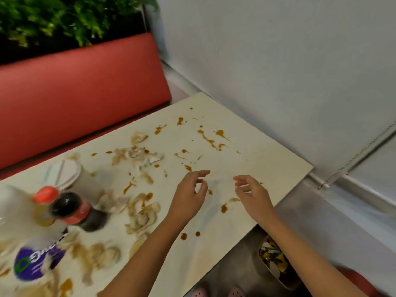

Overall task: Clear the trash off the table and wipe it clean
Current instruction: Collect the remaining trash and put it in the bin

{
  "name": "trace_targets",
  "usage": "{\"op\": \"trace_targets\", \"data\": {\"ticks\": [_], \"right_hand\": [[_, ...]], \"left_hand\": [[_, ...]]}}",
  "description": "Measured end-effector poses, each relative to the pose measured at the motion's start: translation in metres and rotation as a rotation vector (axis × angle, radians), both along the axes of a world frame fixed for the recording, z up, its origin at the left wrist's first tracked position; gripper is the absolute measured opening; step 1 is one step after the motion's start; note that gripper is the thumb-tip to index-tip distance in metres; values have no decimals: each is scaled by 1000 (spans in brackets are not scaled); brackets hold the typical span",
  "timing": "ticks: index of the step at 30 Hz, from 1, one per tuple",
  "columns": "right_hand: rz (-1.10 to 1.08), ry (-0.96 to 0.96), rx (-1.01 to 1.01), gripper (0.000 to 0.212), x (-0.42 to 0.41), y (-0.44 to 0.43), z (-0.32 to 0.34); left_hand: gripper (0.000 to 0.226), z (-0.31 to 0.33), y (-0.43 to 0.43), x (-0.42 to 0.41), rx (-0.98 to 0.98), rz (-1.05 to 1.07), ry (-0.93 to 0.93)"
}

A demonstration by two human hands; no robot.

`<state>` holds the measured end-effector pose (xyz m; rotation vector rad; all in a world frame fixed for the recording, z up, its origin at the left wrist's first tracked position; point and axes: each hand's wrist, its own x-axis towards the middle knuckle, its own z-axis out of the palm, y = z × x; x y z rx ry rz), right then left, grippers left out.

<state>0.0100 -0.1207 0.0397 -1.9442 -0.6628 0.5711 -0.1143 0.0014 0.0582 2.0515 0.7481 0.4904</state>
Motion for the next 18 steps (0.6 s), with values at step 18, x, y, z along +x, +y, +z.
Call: {"op": "trace_targets", "data": {"ticks": [18], "right_hand": [[428, 28, -57, 21, -83, 91, -7]], "left_hand": [[27, -22, 41, -139, 8, 418, 167]]}}
